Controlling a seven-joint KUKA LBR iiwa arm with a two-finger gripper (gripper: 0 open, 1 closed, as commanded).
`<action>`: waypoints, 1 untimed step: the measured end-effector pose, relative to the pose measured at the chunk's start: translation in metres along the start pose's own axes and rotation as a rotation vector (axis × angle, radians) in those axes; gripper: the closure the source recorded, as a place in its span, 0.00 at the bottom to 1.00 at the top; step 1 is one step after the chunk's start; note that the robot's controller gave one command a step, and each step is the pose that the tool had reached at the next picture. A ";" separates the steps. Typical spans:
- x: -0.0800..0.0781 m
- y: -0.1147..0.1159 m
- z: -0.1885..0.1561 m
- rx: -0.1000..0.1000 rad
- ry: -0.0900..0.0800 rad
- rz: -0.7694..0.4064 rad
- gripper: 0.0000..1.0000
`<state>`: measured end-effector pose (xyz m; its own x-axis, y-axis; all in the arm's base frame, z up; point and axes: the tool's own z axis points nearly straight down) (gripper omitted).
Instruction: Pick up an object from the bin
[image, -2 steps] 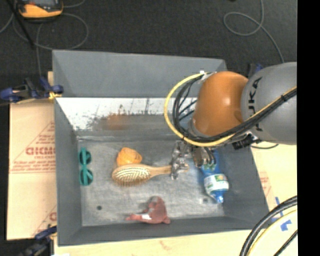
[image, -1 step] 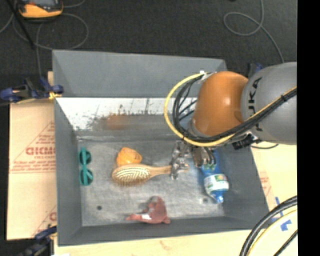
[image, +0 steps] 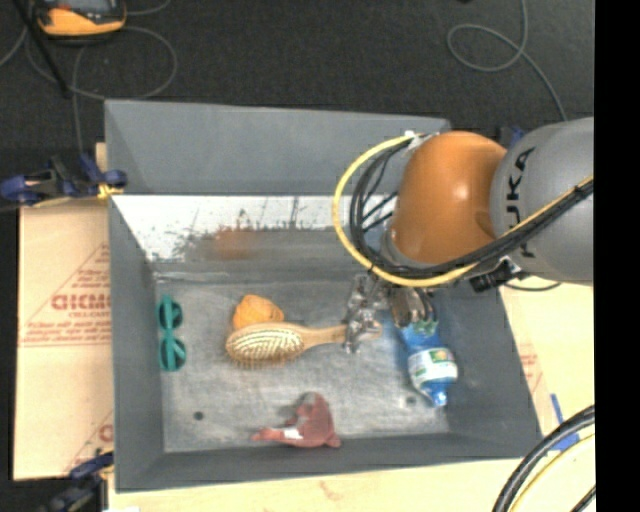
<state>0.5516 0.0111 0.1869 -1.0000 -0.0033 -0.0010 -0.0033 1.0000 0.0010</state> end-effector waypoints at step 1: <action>-0.004 0.003 -0.030 0.000 -0.001 -0.005 1.00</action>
Offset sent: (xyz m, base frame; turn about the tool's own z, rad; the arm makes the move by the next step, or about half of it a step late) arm 0.0074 -0.0118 0.0723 -0.0248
